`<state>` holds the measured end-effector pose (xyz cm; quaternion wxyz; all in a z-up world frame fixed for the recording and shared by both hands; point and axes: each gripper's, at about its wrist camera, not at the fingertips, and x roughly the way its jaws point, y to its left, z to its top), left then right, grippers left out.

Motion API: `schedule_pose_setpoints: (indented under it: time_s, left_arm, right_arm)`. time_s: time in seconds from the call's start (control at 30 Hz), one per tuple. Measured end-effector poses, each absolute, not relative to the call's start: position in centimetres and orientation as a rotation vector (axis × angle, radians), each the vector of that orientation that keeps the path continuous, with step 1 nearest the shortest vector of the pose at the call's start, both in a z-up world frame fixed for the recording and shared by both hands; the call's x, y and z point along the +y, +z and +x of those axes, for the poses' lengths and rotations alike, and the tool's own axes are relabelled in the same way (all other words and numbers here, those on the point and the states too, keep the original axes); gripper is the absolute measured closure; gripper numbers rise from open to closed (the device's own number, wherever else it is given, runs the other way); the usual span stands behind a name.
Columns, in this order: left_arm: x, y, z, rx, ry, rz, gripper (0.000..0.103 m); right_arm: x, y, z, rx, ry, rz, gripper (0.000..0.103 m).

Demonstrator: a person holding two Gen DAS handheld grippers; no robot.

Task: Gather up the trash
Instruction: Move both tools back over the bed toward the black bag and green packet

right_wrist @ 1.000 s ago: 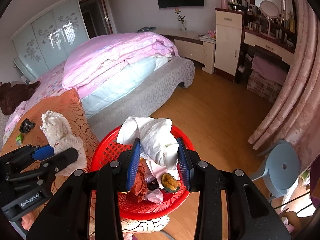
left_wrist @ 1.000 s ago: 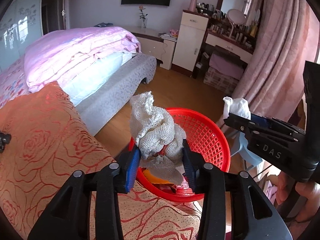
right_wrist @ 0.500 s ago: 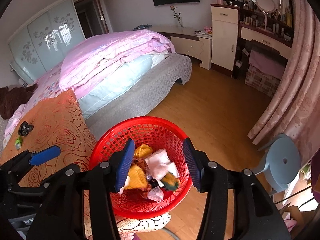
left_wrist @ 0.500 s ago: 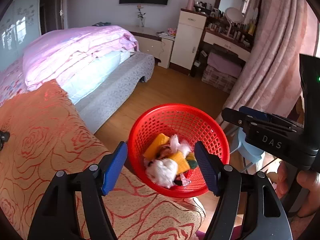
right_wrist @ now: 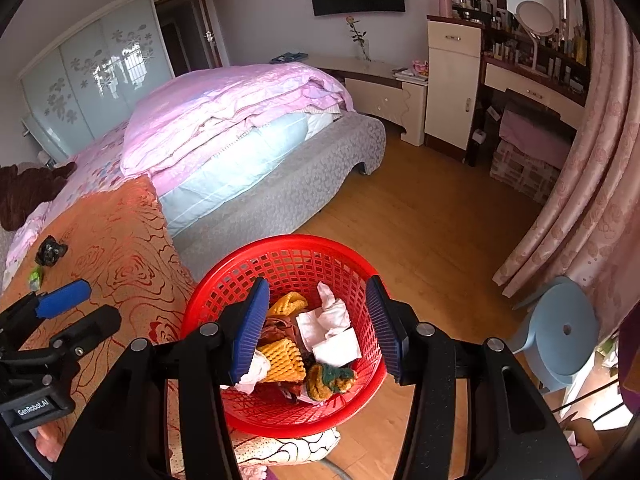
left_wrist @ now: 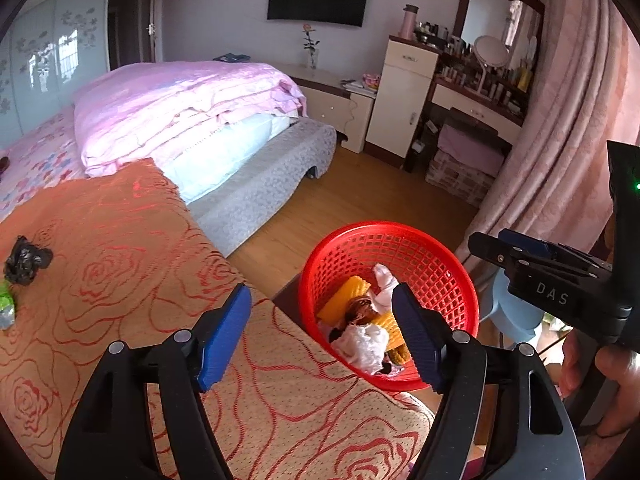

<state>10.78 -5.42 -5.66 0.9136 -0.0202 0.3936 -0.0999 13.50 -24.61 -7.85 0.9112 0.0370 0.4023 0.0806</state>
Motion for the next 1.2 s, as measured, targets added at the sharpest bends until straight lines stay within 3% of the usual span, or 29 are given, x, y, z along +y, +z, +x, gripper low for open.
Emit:
schedule_pose_setpoints:
  time_s: [0.47, 1.03, 1.2]
  left_arm:
    - [-1.0, -3.9, 8.8, 0.745, -0.057, -0.039, 0.032]
    - [6.8, -1.4, 6.1, 0.673, 0.177, -0.077, 0.03]
    - [9.8, -1.1, 5.1, 0.656, 0.292, -0.064, 0.029]
  right_arm:
    - [-22.3, -7.3, 12.5, 0.789, 0.226, 0.037, 0.043]
    - [-13.4, -6.2, 11.0, 0.763, 0.399, -0.062, 0.04]
    - [-10.1, -6.1, 10.9, 0.753, 0.448, -0.078, 0.034]
